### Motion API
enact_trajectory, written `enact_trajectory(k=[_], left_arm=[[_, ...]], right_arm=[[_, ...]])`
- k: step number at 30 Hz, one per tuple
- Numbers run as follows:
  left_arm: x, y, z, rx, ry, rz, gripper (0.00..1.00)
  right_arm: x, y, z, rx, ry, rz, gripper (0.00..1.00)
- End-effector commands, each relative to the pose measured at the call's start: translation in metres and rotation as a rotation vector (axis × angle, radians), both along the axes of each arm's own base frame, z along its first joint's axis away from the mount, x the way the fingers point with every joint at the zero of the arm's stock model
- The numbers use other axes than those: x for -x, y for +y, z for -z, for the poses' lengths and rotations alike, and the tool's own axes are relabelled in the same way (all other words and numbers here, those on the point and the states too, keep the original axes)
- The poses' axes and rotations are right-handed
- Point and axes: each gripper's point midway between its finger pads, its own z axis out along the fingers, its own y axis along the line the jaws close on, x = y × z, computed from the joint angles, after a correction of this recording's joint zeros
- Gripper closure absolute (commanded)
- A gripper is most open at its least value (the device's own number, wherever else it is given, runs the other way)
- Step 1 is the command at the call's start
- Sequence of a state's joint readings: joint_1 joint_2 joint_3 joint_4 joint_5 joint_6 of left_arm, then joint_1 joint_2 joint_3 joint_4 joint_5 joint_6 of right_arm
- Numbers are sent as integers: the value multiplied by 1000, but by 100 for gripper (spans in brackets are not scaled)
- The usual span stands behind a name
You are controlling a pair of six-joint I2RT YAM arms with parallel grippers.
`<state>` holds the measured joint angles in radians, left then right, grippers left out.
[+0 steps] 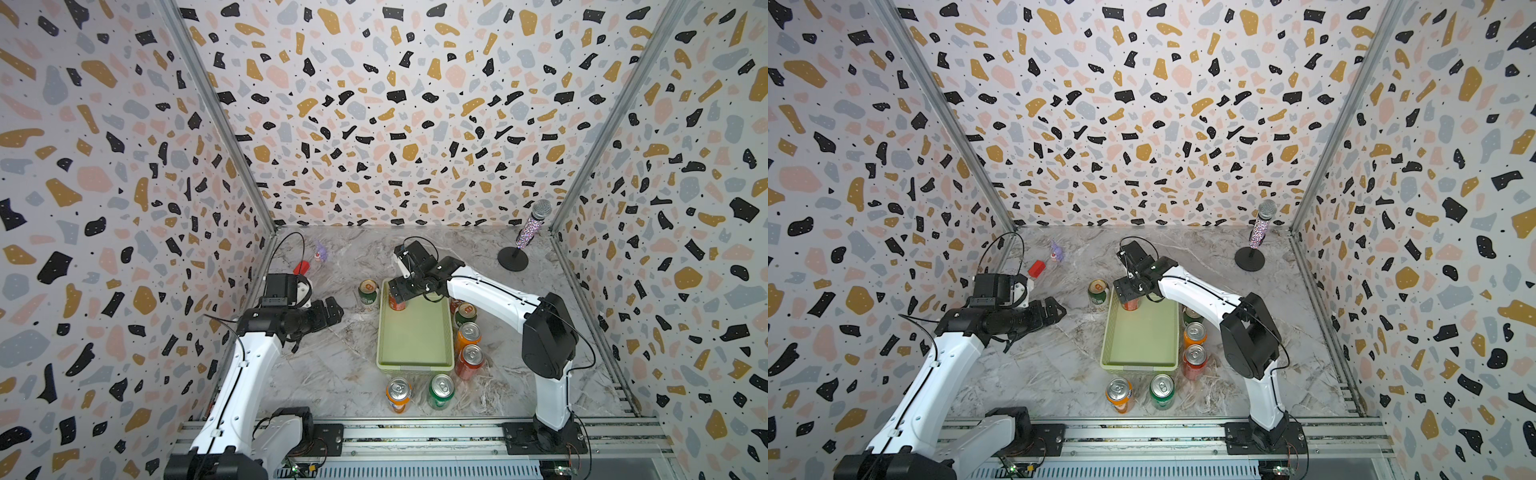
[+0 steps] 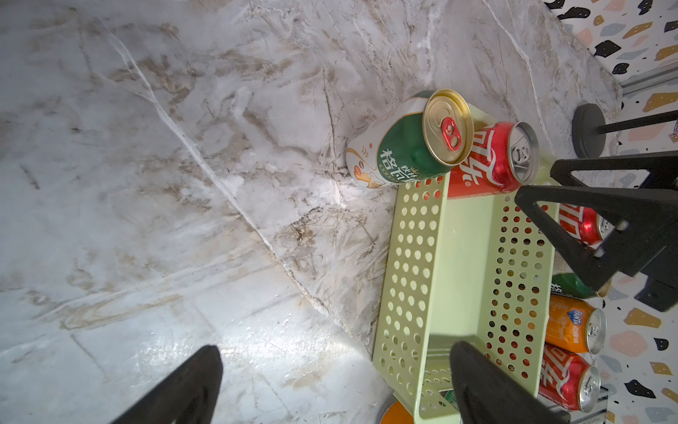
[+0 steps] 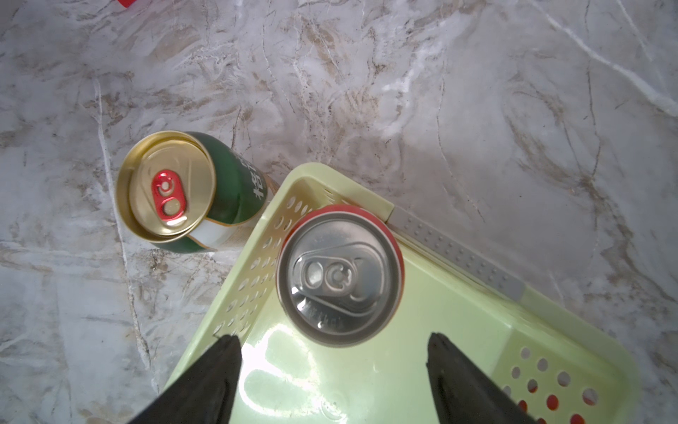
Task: Take out the drinks from the basket
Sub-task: Pick up the drink from the basket.
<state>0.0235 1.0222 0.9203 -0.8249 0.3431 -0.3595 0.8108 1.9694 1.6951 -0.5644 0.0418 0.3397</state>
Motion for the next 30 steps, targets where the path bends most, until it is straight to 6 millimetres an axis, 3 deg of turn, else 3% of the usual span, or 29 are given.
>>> enact_trajectory(k=[1, 20, 26, 30], left_arm=[[-3, 0, 0, 4, -17, -2, 0], [-3, 0, 0, 4, -20, 0, 0], [-3, 0, 0, 4, -18, -2, 0], [-3, 1, 1, 1, -17, -3, 0]], right_arm=[[-4, 0, 1, 3, -3, 6, 16], [-26, 24, 27, 5, 1, 3, 19], [-25, 26, 30, -8, 5, -3, 31], [-22, 23, 23, -17, -9, -12, 46]])
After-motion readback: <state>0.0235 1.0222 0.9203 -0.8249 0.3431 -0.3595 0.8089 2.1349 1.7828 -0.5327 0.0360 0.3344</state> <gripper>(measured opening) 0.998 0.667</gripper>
